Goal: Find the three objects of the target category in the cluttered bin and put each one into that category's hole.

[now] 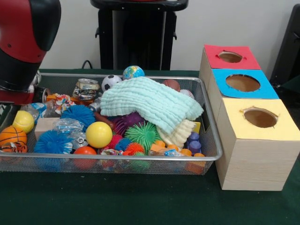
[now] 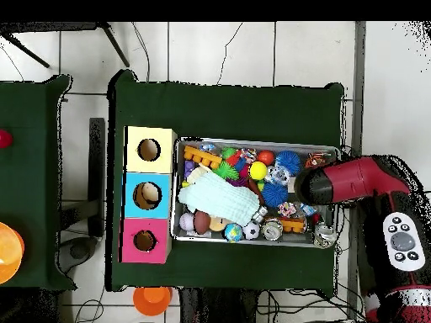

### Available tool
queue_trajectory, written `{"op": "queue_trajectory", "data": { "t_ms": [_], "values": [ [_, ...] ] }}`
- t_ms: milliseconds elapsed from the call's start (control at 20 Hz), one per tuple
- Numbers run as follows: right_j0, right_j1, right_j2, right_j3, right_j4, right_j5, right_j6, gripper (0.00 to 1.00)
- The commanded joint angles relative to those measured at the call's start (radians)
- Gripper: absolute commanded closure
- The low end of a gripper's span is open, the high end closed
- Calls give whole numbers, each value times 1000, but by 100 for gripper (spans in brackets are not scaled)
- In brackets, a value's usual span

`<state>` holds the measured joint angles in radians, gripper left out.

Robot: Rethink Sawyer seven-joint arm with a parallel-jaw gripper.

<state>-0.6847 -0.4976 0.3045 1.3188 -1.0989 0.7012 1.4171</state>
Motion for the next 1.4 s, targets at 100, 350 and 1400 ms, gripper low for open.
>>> {"op": "queue_trajectory", "data": {
  "t_ms": [100,350,1400],
  "values": [
    [-18,-8,56,131,61,-75,-100,0],
    [-42,-10,93,149,82,-132,-114,0],
    [-83,-17,128,181,79,-275,-101,0]
  ]
}}
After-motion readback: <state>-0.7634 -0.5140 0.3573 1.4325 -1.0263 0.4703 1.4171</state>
